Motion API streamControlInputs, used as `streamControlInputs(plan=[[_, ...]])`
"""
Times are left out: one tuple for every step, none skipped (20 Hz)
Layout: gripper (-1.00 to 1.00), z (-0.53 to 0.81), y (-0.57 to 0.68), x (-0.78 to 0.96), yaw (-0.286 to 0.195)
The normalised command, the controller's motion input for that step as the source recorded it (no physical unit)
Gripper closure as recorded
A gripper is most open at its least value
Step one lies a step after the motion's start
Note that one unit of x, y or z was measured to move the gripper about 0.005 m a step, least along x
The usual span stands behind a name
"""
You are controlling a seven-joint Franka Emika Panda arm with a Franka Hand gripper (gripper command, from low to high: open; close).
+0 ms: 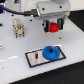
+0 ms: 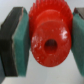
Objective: Insert the blue gear onto the right peg, followed by the red gear
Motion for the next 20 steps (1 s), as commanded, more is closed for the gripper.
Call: streamControlInputs(plan=[[1.00, 0.20, -0.15, 0.80, 0.000], [1.00, 0.19, -0.13, 0.79, 0.000], [1.00, 0.17, -0.12, 0.79, 0.000], [1.00, 0.16, -0.09, 0.77, 0.000], [1.00, 0.15, -0.07, 0.76, 0.000], [1.00, 0.15, -0.03, 0.74, 0.000], [1.00, 0.12, -0.04, 0.73, 0.000], [1.00, 0.09, -0.03, 0.71, 0.000], [1.00, 0.09, -0.01, 0.69, 0.000], [1.00, 0.05, -0.01, 0.65, 0.000], [1.00, 0.04, -0.01, 0.59, 0.000], [1.00, 0.02, -0.04, 0.55, 0.000], [1.00, 0.00, -0.07, 0.52, 0.000], [1.00, -0.01, -0.10, 0.47, 0.000], [1.00, -0.05, -0.12, 0.43, 0.000], [1.00, -0.07, -0.10, 0.31, 0.000], [1.00, -0.11, -0.08, 0.14, 0.000], [1.00, -0.12, -0.10, 0.13, 0.000], [1.00, -0.13, -0.15, 0.13, 0.000], [1.00, -0.11, -0.19, 0.10, 0.000]])
